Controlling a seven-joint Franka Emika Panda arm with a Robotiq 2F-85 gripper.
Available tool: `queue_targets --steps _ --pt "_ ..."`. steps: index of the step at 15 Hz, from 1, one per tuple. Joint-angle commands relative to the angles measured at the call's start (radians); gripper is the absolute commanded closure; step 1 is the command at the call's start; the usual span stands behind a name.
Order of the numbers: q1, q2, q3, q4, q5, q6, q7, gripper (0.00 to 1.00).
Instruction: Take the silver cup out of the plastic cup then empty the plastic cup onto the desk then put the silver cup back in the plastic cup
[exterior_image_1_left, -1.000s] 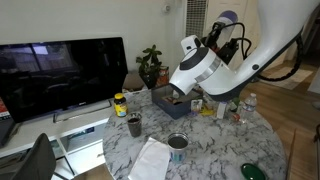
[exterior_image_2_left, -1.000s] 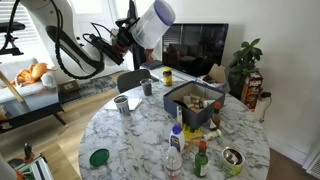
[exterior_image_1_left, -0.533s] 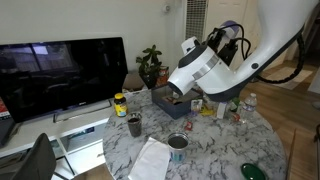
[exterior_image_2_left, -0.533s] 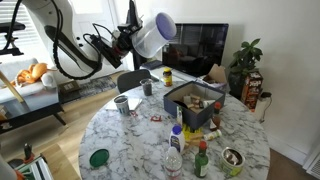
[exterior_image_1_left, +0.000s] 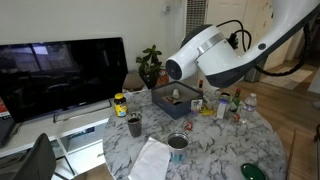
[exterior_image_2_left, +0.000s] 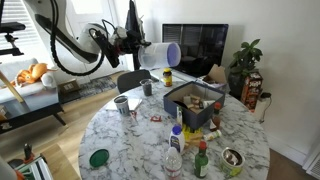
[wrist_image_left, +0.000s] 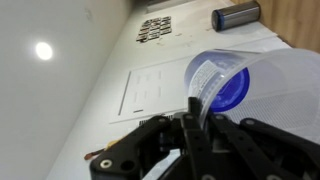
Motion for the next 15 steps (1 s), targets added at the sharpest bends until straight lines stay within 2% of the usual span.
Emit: queue_targets --steps 1,9,15 --pt "-0.056 -0.087 0.029 -0.052 0.099 0.176 -0.027 0.99" --pt "-0.105 -0.148 0.008 -0.08 0.337 0.541 -0.117 0.99" --pt "-0.134 -0.163 -0.01 -0.134 0.567 0.757 -0.257 0.99"
